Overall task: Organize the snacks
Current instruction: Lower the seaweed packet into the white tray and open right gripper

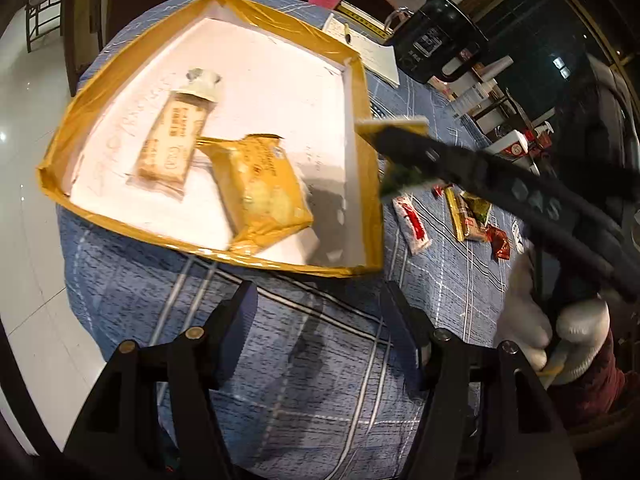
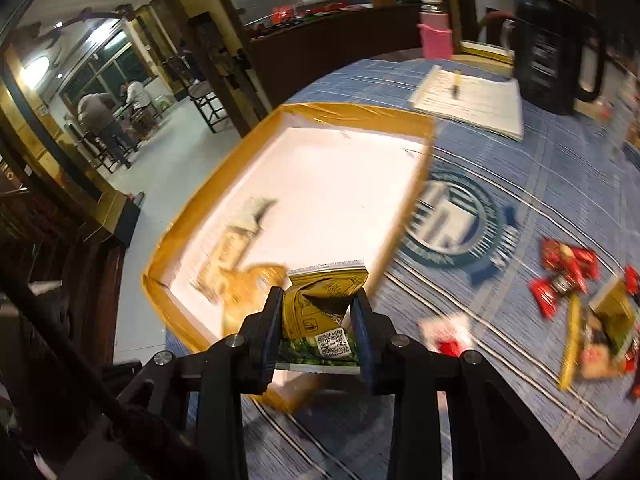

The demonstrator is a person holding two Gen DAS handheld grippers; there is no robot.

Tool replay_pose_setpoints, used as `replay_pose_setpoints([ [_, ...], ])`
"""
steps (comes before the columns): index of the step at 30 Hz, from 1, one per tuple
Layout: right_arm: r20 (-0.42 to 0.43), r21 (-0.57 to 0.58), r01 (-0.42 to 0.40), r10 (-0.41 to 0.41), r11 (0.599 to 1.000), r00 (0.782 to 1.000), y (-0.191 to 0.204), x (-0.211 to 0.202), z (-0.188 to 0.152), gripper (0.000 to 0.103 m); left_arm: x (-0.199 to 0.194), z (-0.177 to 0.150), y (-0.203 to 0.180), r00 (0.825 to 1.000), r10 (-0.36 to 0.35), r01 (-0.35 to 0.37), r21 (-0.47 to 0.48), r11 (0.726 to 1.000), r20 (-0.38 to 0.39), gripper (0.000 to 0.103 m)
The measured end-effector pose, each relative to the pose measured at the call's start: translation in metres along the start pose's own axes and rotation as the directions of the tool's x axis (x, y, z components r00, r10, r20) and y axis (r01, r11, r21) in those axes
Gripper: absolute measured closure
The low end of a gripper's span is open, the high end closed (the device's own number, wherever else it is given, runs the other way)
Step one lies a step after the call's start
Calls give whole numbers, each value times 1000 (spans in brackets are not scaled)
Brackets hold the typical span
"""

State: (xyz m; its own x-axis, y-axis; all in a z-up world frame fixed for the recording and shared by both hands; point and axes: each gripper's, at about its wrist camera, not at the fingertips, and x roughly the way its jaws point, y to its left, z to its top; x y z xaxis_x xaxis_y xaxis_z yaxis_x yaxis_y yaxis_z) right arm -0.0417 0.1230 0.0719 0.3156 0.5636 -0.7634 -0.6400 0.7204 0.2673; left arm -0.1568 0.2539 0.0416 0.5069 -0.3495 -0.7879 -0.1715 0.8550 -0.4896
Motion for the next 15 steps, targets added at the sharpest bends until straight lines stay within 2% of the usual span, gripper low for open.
replay_pose_setpoints([
  [4,3,-8,-7,7,1000,1000,6,9,6,64,-3,2,8,1000,-1,1,-19,1000,5,38],
  [6,20,2,1,-1,1000,1000,2,3,7,58,-4,4,11,1000,-2,2,-24,1000,8,38],
  [9,40,46,26,-28,999,999,-14,-3,6,57,-2,6,11,1000,-6,6,-26,1000,6,38],
  [13,55,181,78,-90,980,994,-61,-21,-7,57,1,7,2,1000,-2,2,-1,1000,-6,37],
  [15,51,263,124,-142,957,989,-94,-32,-22,57,4,8,-5,1000,-17,17,8,1000,-17,37],
])
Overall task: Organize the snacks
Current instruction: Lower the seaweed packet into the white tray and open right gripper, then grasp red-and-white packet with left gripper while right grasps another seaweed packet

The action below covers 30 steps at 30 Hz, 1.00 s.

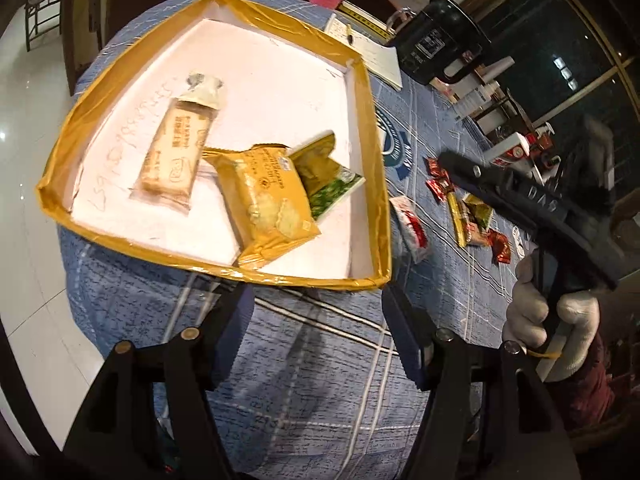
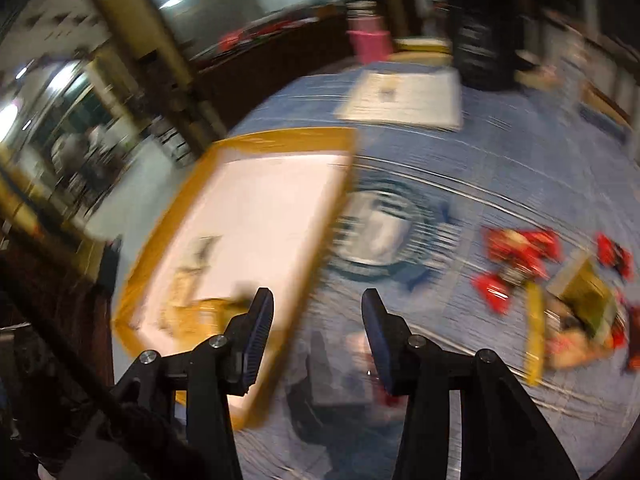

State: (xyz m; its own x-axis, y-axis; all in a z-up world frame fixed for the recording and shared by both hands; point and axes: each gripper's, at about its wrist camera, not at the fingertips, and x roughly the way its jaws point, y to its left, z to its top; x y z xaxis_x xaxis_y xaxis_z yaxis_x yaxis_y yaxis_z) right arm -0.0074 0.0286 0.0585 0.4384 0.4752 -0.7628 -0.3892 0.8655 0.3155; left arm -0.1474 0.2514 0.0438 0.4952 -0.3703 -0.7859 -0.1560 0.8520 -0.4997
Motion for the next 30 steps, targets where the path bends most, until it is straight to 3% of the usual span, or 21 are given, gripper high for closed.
replay_pose_setpoints([
  [3,-4,98,62,-62,993,998,-48,-13,-10,57,3,3,-17,1000,-10,11,45,999,-6,37],
  [8,-3,169,134,-135,976,991,-96,-36,-30,57,10,10,-55,999,-37,38,132,990,-13,37],
  [13,7,198,154,-158,968,987,-113,-51,-40,57,41,15,-109,994,-82,95,225,970,-68,37],
  [16,10,210,159,-164,965,986,-121,-60,-50,57,63,21,-134,995,-69,87,271,959,-75,37],
  [23,30,248,159,-171,956,985,-142,-82,-67,57,121,42,-143,993,95,-72,285,956,-66,37],
  [27,32,267,166,-180,949,983,-152,-90,-74,57,140,39,-148,982,181,-150,344,927,-61,40],
  [30,31,285,169,-185,944,982,-160,-95,-78,57,148,33,-152,977,210,-177,381,908,-46,72],
])
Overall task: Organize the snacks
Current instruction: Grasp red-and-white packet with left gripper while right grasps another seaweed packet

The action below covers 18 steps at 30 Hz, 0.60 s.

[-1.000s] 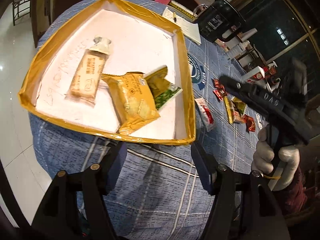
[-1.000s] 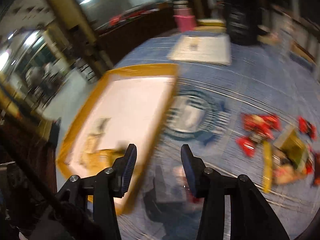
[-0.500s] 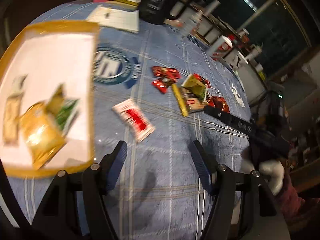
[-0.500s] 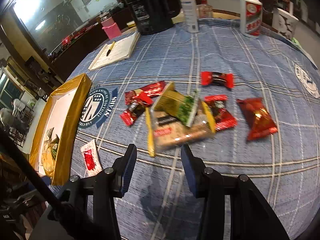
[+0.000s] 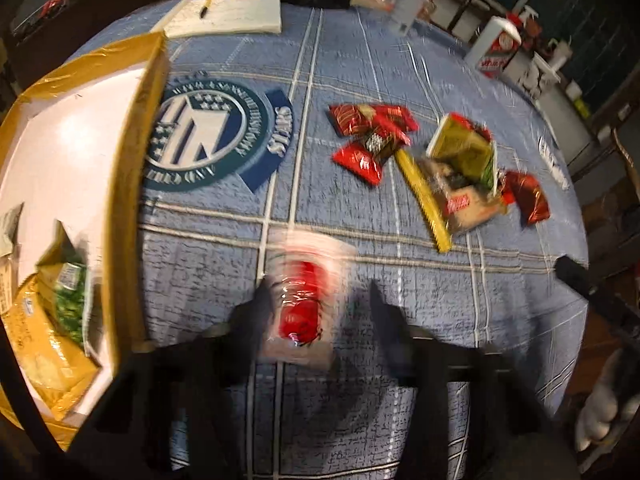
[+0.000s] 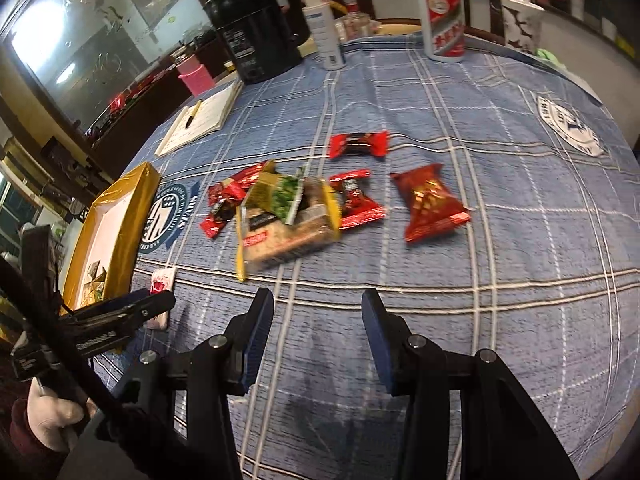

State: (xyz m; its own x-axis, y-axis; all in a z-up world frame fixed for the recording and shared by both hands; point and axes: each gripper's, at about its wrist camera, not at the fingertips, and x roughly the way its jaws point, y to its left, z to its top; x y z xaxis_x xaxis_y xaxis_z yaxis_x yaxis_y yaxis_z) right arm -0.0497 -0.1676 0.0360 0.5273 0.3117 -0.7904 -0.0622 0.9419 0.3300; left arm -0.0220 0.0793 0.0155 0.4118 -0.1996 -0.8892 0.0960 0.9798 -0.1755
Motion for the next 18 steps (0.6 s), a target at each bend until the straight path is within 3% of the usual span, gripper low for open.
replay_pose_setpoints([
  [1,0,2,0,0,1000,1000,-2,0,0,57,2,-1,-2,1000,-29,29,13,999,-7,82],
  [5,-4,-12,-8,8,1000,1000,-1,2,4,57,-2,-3,-2,999,-41,41,5,999,-3,84],
  [7,-1,-37,-16,16,999,1000,4,3,8,57,-7,-3,1,998,-58,58,-14,998,3,90],
  [13,42,-277,12,0,961,999,51,19,51,52,-23,-8,14,995,-95,96,-60,994,17,91],
  [18,-16,-410,33,-43,912,999,71,58,82,52,-22,-12,16,989,-149,149,-61,987,9,89],
])
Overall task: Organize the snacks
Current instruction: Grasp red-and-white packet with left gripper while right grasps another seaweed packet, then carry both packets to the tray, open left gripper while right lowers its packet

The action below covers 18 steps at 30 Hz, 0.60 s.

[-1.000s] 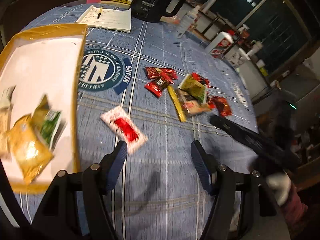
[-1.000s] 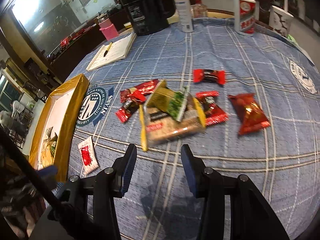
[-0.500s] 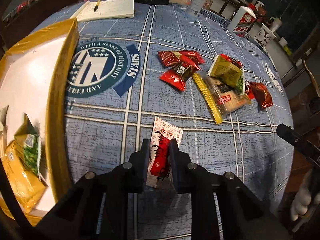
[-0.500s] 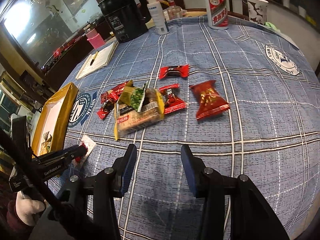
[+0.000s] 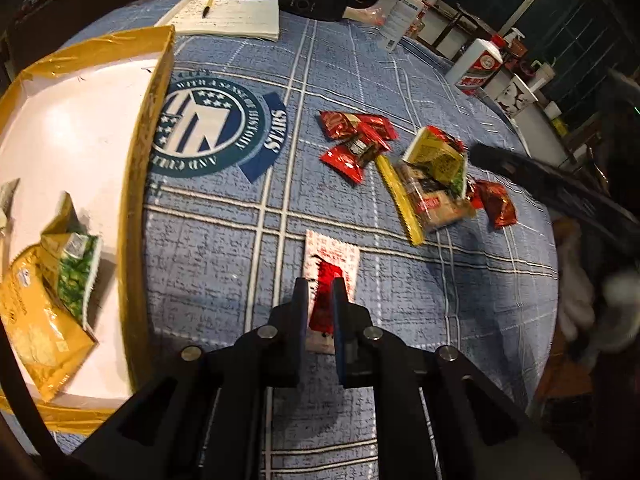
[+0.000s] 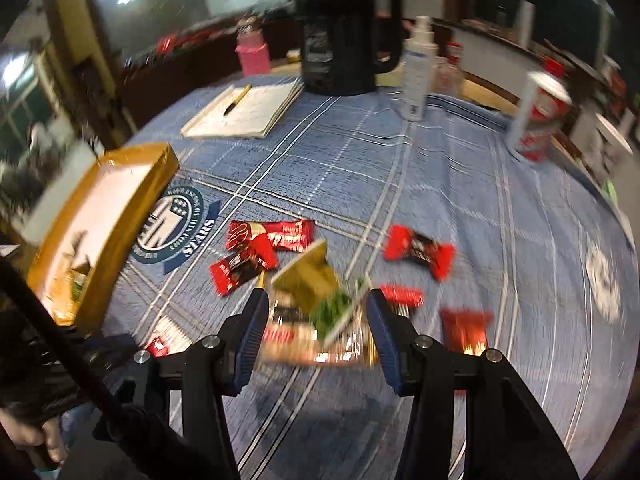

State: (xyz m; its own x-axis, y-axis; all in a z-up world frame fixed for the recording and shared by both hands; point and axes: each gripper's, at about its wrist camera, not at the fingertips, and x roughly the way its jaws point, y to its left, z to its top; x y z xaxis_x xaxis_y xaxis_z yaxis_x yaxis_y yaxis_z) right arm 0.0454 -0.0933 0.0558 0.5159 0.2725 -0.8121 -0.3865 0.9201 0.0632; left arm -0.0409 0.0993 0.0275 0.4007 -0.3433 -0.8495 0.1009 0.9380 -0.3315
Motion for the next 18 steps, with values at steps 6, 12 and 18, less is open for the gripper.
replay_pose_setpoints([
  [6,-77,-94,29,-36,995,996,8,31,3,52,11,3,-11,1000,28,-27,67,997,-3,64],
  [12,-98,-161,55,-71,985,993,18,41,-1,56,22,6,-23,998,59,-57,135,989,-11,50],
  [18,-99,-56,14,-20,998,995,5,37,2,74,28,1,-35,985,174,-172,244,954,17,71],
])
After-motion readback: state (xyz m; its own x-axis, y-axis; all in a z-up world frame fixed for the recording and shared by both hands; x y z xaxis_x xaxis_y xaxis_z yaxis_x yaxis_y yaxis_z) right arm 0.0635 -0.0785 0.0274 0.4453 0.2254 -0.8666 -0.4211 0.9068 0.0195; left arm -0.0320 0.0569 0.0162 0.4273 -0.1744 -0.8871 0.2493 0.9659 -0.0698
